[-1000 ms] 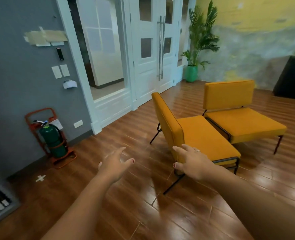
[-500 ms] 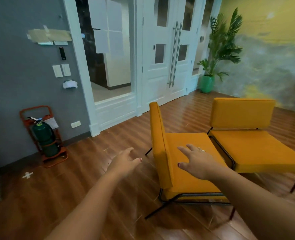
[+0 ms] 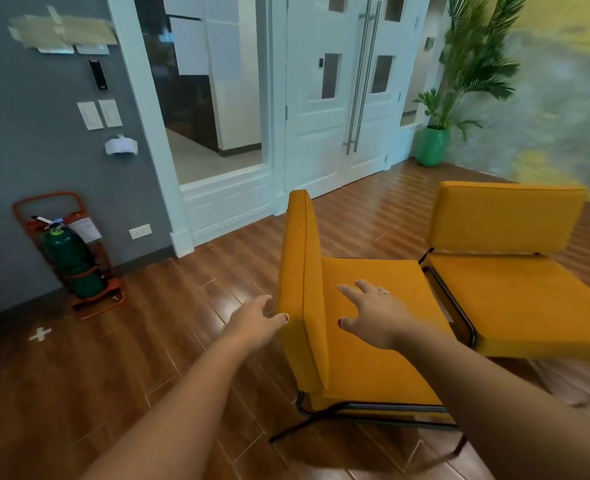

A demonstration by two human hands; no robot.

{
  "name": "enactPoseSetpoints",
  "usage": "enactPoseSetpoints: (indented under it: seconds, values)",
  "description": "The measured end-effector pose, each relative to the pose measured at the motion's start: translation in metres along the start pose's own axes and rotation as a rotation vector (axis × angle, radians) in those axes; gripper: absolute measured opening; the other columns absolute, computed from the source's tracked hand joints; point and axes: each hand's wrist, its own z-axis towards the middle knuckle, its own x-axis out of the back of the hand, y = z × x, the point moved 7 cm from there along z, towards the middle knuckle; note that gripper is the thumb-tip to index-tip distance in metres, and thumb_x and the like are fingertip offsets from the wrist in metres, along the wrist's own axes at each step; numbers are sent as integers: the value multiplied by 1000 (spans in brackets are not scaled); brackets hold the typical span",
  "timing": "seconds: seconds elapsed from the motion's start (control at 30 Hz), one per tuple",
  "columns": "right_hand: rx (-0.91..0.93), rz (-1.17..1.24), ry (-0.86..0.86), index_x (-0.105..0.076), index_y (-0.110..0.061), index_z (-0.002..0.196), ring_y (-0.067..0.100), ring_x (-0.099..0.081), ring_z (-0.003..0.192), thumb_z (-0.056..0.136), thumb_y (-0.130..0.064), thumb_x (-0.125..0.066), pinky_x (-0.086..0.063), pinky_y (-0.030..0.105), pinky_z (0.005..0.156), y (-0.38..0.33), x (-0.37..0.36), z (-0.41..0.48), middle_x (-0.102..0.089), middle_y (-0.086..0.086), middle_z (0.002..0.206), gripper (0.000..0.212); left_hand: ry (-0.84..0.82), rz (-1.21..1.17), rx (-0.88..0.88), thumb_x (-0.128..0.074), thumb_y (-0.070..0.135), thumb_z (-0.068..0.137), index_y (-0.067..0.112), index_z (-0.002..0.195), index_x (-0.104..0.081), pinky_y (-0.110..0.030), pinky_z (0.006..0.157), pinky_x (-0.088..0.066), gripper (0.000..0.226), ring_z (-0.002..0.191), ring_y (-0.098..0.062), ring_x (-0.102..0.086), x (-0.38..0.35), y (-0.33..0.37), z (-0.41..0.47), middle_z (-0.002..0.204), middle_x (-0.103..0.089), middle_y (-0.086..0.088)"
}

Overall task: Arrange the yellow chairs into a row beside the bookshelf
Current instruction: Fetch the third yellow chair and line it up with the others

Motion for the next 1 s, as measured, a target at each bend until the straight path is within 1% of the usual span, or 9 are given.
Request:
enactPoseSetpoints:
  seconds: [0.17, 0.27, 0.4, 0.53, 0.63, 0.8, 0.9, 1.0]
  values:
    - [27, -37, -73, -11, -34, 152, 33, -8, 147, 95, -45, -51, -21, 49, 115, 13, 5, 67, -6, 3, 161, 71, -30, -10, 65, -58, 44, 92, 17, 147, -35, -41, 105, -39, 65, 134, -29, -39, -15, 15, 66, 148, -38, -9]
    - [33, -64, -104, -12, -35, 152, 33, -8, 146, 94, -42, -54, -21, 50, 115, 15, 4, 110, -6, 4, 161, 72, -51, -11, 107, -57, 44, 92, 15, 146, -36, -43, 107, -39, 65, 134, -31, -40, -23, 18, 105, 148, -39, -10]
    - [35, -82, -142, -13, -34, 152, 34, -9, 146, 94, -41, -54, -22, 51, 115, 16, -4, 163, -7, 5, 161, 71, -90, 7, 180, -58, 47, 91, 15, 149, -29, -43, 108, -38, 72, 135, -30, -39, -35, 9, 151, 151, -37, -8]
    - [51, -95, -186, -13, -33, 152, 34, -9, 146, 95, -40, -54, -23, 51, 115, 19, -16, 200, -8, 5, 161, 70, -101, 47, 257, -60, 51, 87, 15, 148, -33, -46, 109, -38, 76, 134, -32, -39, -49, -7, 180, 149, -39, -10]
    - [85, -108, -232, -13, -32, 152, 35, -9, 146, 95, -36, -54, -23, 52, 115, 20, -26, 224, -8, 5, 160, 71, -126, 37, 316, -63, 51, 86, 14, 152, -22, -43, 112, -34, 86, 138, -33, -34, -67, -15, 191, 152, -32, -12]
    - [164, -165, -305, -12, -33, 152, 35, -9, 146, 95, -29, -54, -22, 52, 114, 19, -40, 267, -7, 6, 161, 71, -140, -34, 452, -63, 52, 85, 16, 155, -6, -44, 115, -29, 97, 143, -32, -25, -100, -26, 197, 158, -20, -10]
    - [236, -218, -347, -12, -32, 152, 36, -9, 145, 95, -28, -54, -23, 53, 114, 17, -48, 288, -8, 6, 160, 72, -118, -45, 529, -61, 54, 86, 19, 154, 1, -46, 115, -29, 99, 143, -31, -23, -112, -31, 195, 159, -13, -6]
    - [328, -282, -395, -10, -31, 153, 36, -7, 146, 96, -26, -53, -20, 54, 115, 15, -53, 308, -4, 6, 161, 72, -119, 11, 620, -61, 61, 82, 27, 152, 12, -49, 112, -30, 106, 142, -31, -22, -123, -35, 190, 160, -10, -4]
